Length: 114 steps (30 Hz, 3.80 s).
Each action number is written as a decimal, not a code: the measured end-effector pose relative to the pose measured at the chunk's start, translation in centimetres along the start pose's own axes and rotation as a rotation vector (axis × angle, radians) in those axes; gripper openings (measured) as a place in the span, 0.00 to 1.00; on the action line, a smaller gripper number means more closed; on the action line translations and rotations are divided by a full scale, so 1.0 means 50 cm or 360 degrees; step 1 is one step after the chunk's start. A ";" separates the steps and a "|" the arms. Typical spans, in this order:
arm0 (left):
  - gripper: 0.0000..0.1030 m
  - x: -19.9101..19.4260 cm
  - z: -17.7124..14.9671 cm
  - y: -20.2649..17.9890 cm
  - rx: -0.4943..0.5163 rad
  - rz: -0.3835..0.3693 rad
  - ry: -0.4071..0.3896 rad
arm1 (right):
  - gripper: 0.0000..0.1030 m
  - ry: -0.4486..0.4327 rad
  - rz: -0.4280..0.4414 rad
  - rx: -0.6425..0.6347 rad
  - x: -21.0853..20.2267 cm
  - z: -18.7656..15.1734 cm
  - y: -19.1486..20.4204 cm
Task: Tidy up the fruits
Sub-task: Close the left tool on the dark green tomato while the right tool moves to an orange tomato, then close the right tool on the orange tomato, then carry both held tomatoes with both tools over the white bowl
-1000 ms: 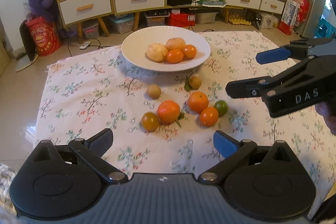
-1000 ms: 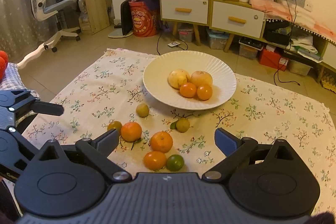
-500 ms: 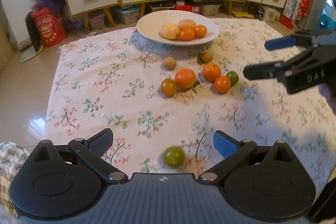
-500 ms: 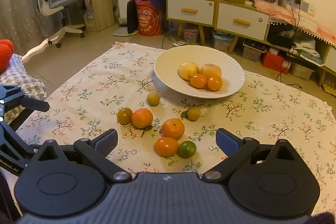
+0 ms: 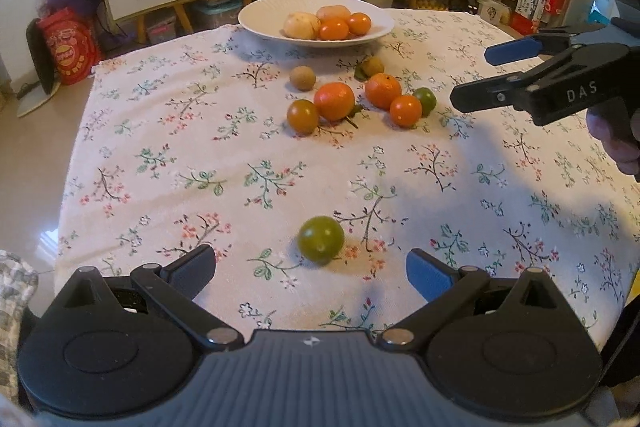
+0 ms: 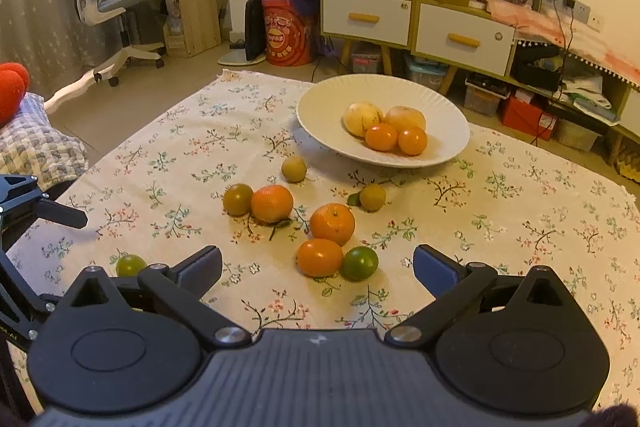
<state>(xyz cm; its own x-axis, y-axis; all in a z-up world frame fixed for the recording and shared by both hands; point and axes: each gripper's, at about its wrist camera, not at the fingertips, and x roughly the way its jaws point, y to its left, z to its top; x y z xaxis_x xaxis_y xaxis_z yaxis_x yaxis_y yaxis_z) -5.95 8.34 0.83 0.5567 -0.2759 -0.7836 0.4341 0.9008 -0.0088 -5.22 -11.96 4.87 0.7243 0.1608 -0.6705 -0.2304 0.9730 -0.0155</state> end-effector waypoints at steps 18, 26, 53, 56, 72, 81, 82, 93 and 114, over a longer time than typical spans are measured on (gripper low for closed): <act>0.35 0.017 -0.010 -0.005 -0.0023 -0.0130 -0.0002 | 0.73 0.0222 0.0174 -0.0019 0.069 -0.028 0.019; 0.16 0.032 -0.004 -0.005 -0.0032 -0.0101 0.0030 | 0.58 0.0251 0.0149 -0.0006 0.095 -0.025 0.014; 0.03 0.045 0.013 -0.002 -0.0053 -0.0084 0.0015 | 0.28 0.0181 0.0086 0.0028 0.116 -0.003 -0.006; 0.03 0.044 0.016 -0.002 -0.0053 -0.0083 0.0010 | 0.28 0.0183 0.0091 0.0020 0.114 -0.003 -0.005; 0.03 0.040 0.046 -0.008 -0.0064 -0.0070 -0.0046 | 0.27 0.0131 0.0119 0.0027 0.095 0.014 -0.006; 0.02 0.046 0.077 -0.021 -0.0053 -0.0065 -0.0084 | 0.27 0.0086 0.0122 0.0058 0.084 0.031 -0.016; 0.02 0.045 0.081 -0.021 -0.0055 -0.0063 -0.0088 | 0.27 0.0079 0.0120 0.0066 0.083 0.034 -0.018; 0.02 0.051 0.140 -0.032 -0.0093 -0.0061 -0.0148 | 0.27 0.0004 0.0073 0.0142 0.073 0.062 -0.051; 0.02 0.112 0.268 -0.029 -0.0198 -0.0038 -0.0256 | 0.27 -0.0081 0.0014 0.0300 0.110 0.116 -0.133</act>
<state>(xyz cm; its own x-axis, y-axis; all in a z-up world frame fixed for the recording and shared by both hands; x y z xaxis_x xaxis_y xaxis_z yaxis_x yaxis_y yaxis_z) 6.03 1.02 4.78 0.6575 -0.3387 -0.6730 0.3632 0.9251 -0.1108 4.04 -16.60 5.58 0.7558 0.1729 -0.6315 -0.1146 0.9845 0.1325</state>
